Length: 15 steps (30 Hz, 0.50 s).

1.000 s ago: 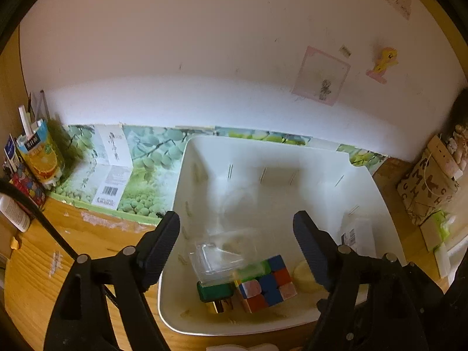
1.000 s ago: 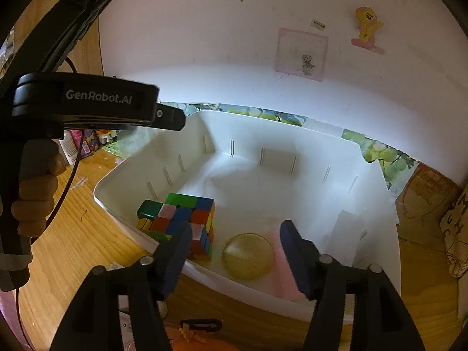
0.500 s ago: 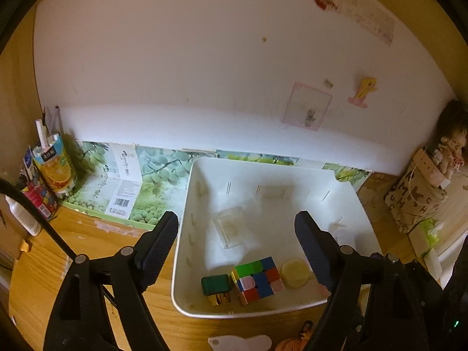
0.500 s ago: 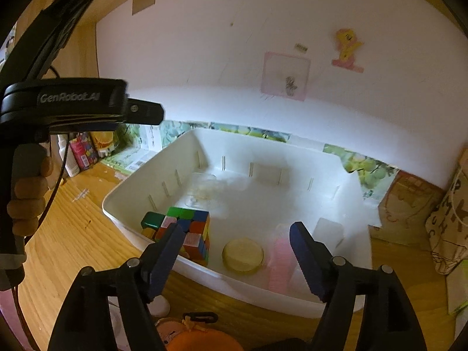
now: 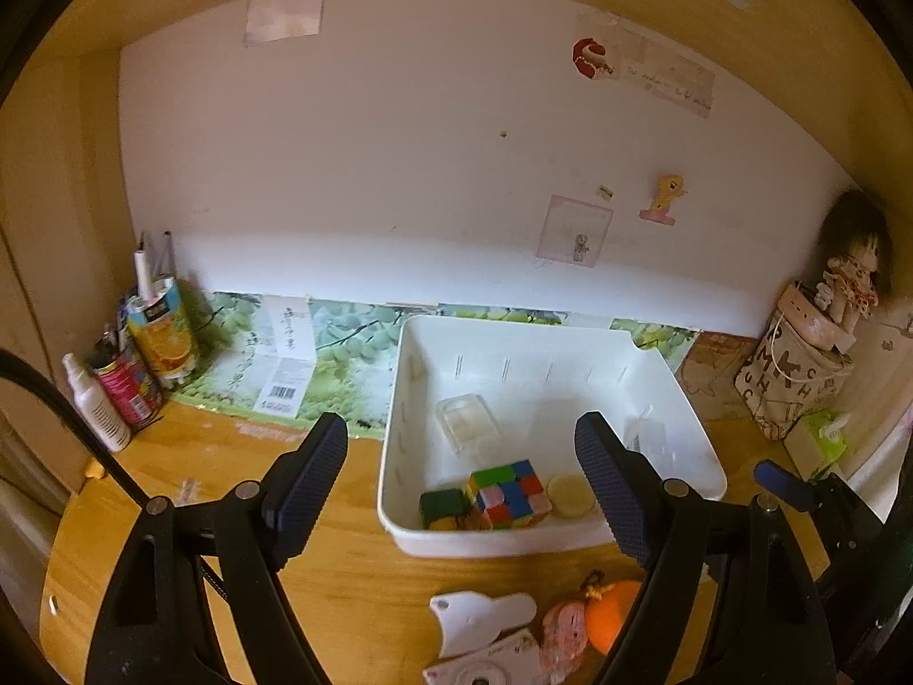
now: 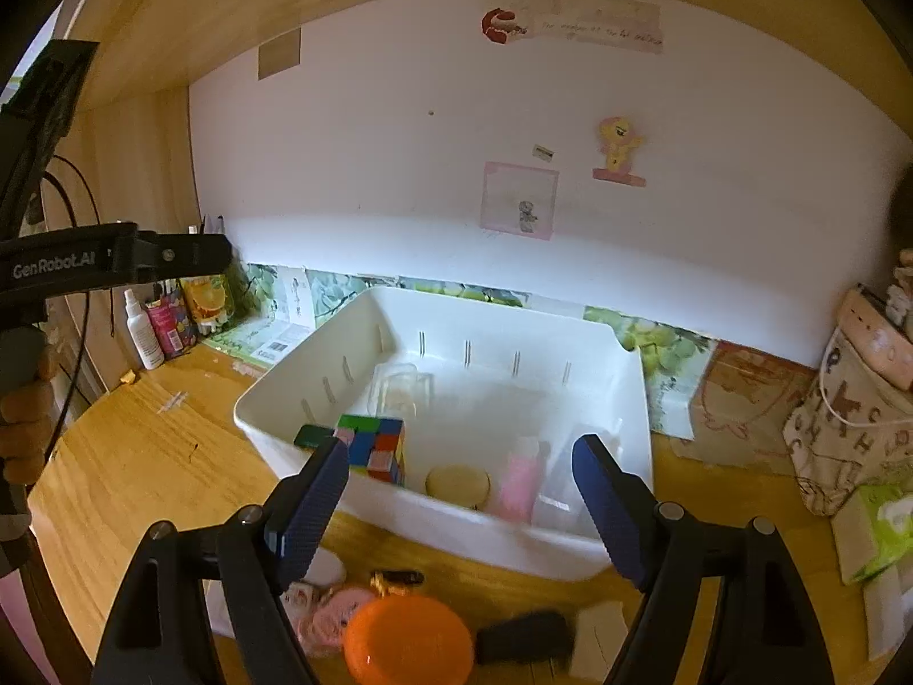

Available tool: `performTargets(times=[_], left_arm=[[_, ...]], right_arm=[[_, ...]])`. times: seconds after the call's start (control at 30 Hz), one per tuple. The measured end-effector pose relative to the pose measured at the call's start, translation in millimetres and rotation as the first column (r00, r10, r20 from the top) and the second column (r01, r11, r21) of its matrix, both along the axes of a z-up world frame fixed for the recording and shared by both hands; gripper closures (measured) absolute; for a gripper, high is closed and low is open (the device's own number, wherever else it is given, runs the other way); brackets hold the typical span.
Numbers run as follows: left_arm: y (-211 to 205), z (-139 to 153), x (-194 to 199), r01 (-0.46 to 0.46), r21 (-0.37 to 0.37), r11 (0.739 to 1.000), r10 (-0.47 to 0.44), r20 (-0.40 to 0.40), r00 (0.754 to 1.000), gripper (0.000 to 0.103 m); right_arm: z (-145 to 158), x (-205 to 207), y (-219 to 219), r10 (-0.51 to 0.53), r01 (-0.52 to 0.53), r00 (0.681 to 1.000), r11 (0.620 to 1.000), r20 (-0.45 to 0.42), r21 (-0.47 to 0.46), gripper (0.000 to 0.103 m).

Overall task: Organize rigid objects
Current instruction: 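Withdraw both tools from the bin toward the orange case and white toy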

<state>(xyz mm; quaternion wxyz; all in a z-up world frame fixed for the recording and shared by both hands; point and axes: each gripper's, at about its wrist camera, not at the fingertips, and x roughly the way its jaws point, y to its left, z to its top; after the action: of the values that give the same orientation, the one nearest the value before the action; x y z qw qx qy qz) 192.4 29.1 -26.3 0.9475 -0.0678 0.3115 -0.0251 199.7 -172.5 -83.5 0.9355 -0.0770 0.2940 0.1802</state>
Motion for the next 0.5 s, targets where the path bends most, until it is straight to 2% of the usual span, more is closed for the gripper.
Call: performTargets(times=[0.37,0.5], left_arm=[[-7.1,-5.8,-61.0,0.01,0.039,0.999,-0.009,-0.014,1.0,0.019],[-12.3,-10.1,-78.3,0.025,0.069,0.997,-0.022,-0.044,0.999,0.019]], right_arm=[[-14.9,-53.0,-15.8,-0.011,0.014,0.996,0.999,-0.086,0.036,0.022],[-18.0,-67.0,-17.0,-0.023,0.027,0.993,0.999,-0.116,0.033,0.022]])
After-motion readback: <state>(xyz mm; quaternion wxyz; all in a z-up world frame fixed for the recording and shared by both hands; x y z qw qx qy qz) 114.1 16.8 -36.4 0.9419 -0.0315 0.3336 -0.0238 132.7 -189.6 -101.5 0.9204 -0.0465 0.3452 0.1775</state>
